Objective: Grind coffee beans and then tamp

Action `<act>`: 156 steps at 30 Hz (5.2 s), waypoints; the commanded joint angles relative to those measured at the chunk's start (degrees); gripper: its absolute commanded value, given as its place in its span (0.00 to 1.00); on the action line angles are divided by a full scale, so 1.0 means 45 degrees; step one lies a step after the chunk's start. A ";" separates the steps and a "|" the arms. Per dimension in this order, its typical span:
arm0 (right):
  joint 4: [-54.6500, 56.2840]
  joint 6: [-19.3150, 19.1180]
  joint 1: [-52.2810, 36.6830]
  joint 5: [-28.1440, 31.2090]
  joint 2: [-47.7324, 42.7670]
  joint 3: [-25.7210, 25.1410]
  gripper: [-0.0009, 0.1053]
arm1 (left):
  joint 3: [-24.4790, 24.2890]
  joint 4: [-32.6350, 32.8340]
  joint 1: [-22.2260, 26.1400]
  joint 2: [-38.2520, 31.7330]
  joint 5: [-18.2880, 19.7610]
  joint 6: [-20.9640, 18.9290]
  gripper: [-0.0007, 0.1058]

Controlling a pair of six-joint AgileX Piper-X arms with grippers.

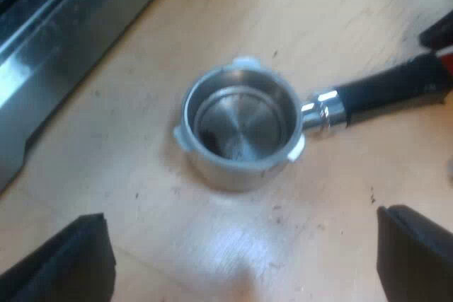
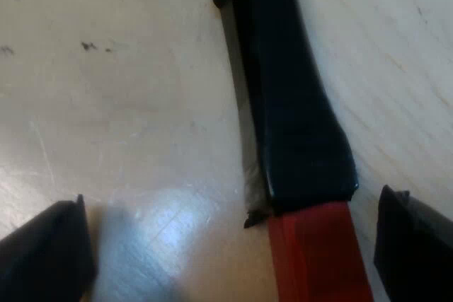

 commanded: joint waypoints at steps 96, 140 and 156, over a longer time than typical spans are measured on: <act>-0.7127 -0.3605 -0.0004 -0.0254 0.1703 -0.2237 0.78 | -0.2120 0.1739 0.3267 0.5746 -0.4455 -0.1446 0.73; -0.5872 -0.3709 -0.0004 0.2146 -0.0999 0.0330 0.78 | -0.2981 0.4496 0.1633 0.0854 -0.4195 -0.1256 0.01; -0.7149 -0.3686 -0.0004 0.1052 -0.1094 0.1906 0.78 | -0.4239 0.4263 -0.1654 0.1193 -0.3769 -0.1759 0.01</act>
